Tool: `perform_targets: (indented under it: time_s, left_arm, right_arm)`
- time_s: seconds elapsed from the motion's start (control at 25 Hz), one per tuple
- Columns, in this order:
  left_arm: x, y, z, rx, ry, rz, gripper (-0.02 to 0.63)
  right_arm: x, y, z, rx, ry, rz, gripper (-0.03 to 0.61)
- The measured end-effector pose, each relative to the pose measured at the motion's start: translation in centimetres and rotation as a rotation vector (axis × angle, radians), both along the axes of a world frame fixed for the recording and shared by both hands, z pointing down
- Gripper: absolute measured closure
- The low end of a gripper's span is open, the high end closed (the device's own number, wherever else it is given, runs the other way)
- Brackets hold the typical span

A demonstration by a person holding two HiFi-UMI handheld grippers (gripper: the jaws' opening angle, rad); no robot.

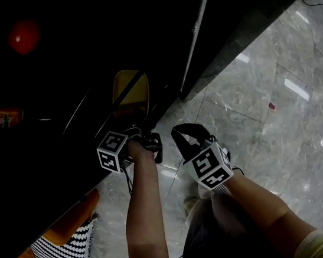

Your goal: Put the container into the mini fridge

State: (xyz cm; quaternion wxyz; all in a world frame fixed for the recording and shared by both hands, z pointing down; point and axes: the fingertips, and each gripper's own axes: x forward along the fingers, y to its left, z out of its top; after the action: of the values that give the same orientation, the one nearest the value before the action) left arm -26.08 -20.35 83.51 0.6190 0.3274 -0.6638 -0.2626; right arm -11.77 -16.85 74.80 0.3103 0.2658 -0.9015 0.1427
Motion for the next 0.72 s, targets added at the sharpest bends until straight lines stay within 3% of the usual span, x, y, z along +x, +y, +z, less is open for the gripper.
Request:
perform_targets:
  time_s: [0.04, 0.2, 0.48, 0.72]
  left_arm:
    - [0.0, -0.4, -0.5, 0.037, -0.009, -0.011, 0.518]
    - [-0.1, -1.6, -2.2, 0.144, -0.073, -0.015, 0.517]
    - [1.2, 1.2, -2.6, 0.078, -0.067, 0.003, 0.518]
    - [3.4, 4.0, -5.0, 0.049, -0.071, 0.073, 0.589]
  right_arm:
    - [0.0, 0.0, -0.1, 0.001, 0.000, 0.001, 0.549]
    - [0.2, 0.1, -0.2, 0.004, 0.003, 0.008, 0.549]
    - [1.2, 0.6, -1.8, 0.011, 0.009, 0.030, 0.549]
    - [2.5, 1.2, -5.1, 0.025, 0.017, 0.063, 0.549]
